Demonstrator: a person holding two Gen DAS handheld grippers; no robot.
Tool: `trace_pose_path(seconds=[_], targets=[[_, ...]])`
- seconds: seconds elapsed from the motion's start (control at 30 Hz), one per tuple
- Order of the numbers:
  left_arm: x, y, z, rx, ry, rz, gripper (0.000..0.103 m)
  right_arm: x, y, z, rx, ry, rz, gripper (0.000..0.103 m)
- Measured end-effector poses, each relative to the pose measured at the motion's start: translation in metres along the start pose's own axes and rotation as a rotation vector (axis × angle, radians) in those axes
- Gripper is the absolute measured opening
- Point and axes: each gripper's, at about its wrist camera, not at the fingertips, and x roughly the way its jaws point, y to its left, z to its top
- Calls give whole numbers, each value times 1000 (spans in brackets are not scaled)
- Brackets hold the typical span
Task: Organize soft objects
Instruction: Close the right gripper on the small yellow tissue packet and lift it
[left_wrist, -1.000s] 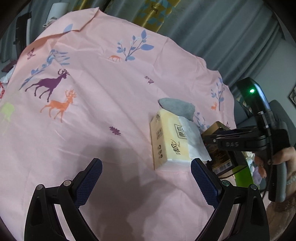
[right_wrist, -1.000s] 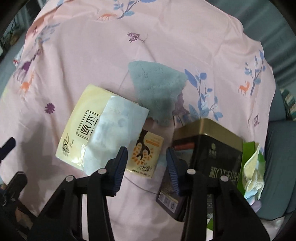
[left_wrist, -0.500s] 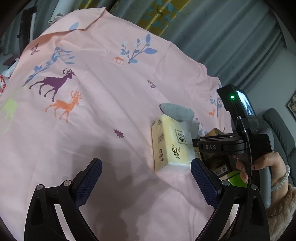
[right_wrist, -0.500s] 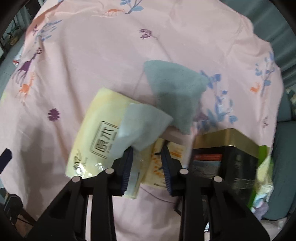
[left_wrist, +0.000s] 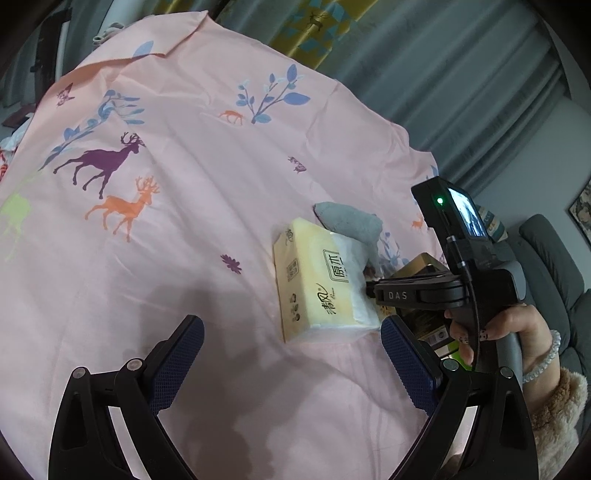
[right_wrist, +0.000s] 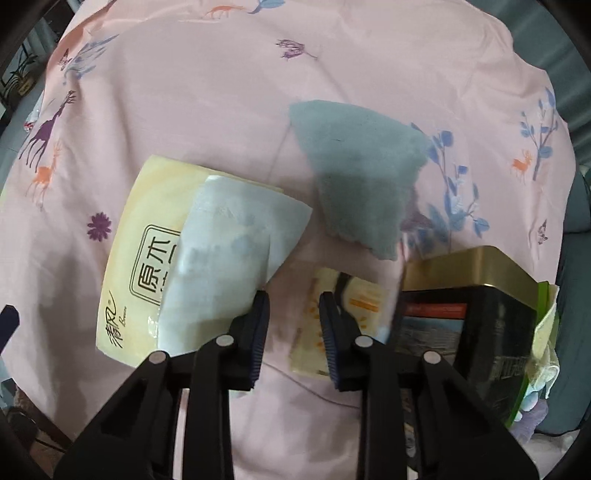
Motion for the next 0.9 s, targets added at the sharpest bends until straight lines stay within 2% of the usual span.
trace_pose_path(seconds=[0.03,0.17,0.2,0.33,0.43,0.5,0.57,0.63,0.67,0.7,0.9], targets=[[0,0,0,0,1,2,97,1,0,1,11,7,-10,30],[0,-1,0,-4,6,-5,97,7,-17,3,85,37,-42,66],[0,-2,-1,-3,6,-7,97,9,-21,3,99,42,-39,69],[1,-4,-2,0,13,-8,97,20,-35,3,159,93,30,68],[2,-4,-3,0,18,-11,97,23,-33,6,141,95,5,66],[1,-4,-3,0,18,-12,97,28,-28,7,128,110,12,60],[1,-3,-4,-4,18,-14,97,38,-25,9,122,145,6,59],[1,-3,-3,-4,19,-16,97,41,-24,12,120,140,-18,58],[1,-3,-3,-4,19,-15,97,40,-24,14,129,126,-21,52],[1,-4,-4,-5,18,-14,97,39,-23,14,123,113,-44,40],[2,-6,-4,2,26,-19,97,31,-4,4,44,73,-78,29]])
